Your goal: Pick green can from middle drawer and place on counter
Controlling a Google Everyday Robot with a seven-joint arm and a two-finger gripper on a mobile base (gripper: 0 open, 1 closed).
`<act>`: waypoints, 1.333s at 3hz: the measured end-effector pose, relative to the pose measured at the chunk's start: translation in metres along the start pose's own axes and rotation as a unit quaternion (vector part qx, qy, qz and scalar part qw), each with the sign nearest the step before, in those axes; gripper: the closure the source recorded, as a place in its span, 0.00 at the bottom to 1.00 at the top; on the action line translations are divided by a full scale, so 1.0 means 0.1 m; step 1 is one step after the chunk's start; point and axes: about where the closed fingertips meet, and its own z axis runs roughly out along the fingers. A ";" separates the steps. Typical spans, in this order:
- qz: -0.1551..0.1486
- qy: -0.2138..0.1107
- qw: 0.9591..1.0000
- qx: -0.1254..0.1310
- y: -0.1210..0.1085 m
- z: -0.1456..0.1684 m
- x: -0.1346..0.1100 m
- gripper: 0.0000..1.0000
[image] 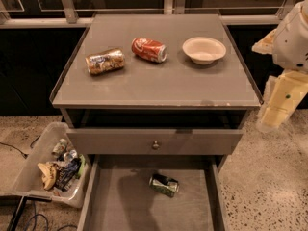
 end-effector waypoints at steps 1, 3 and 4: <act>-0.011 -0.030 0.999 0.000 0.06 0.17 -0.03 0.00; -0.021 -0.092 0.995 0.021 0.23 0.69 0.06 0.00; -0.012 -0.110 0.993 0.029 0.27 1.14 0.17 0.00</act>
Offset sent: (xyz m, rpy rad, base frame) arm 0.0029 0.0106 -0.0742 0.1800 -0.0932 0.0776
